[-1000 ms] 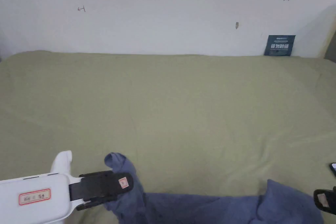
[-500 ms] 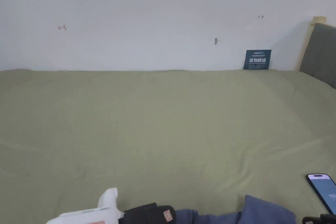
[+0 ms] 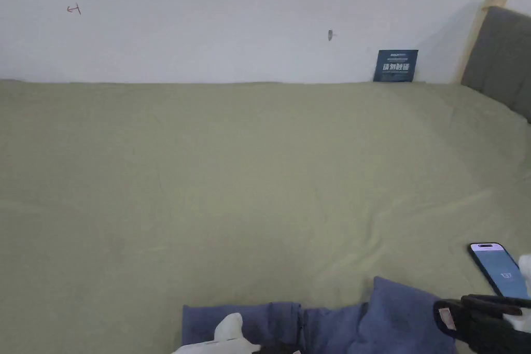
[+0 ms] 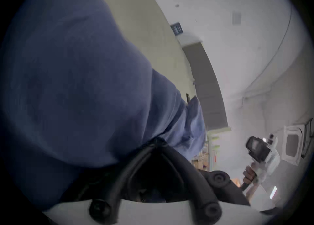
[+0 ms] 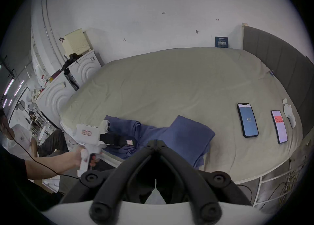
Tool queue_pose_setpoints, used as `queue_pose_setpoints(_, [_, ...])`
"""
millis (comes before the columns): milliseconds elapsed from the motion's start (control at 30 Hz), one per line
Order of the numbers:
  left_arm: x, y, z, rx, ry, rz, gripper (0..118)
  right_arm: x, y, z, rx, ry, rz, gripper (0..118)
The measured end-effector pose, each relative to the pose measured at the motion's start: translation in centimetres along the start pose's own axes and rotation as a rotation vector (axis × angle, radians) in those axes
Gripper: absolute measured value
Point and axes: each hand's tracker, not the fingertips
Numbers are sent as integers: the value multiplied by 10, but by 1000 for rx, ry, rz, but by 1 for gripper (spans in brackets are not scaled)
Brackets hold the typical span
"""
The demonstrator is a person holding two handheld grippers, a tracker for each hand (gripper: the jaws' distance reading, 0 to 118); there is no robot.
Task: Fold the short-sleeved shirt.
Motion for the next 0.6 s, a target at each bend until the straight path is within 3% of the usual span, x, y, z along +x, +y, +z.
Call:
queue_pose_setpoints(133, [27,10,28,-73,-15,-68,0,1,1,-13,-29,-6,9,0])
queue_pose_setpoints(200, [29,22,64,-26,-95,-142,0,3,0,-14,-26,-5,0,0])
queue_pose_setpoints(267, [24,35,101,19,-41,-166,1,6,0,-15,-26,7,-12,0])
queue_pose_setpoints(300, [15,42,120,45,-6,-155,9,3,1,-15,-28,4,-10,0])
queue_pose_setpoints(367, [-7,54,147,66,55,-124,75,3,1,-16,-35,-4,-4,0])
queue_pose_setpoints(400, [-17,58,159,67,90,-98,98,4,1,-17,-37,-5,-4,0])
queue_pose_setpoints(433, [-26,59,169,79,111,-94,107,4,0,-17,-39,-4,-5,0])
queue_pose_setpoints(533, [-51,66,171,58,141,-28,107,3,1,-19,-45,-2,-4,0])
queue_pose_setpoints(600, [-44,54,154,25,67,32,107,3,1,-21,-48,-3,-6,0])
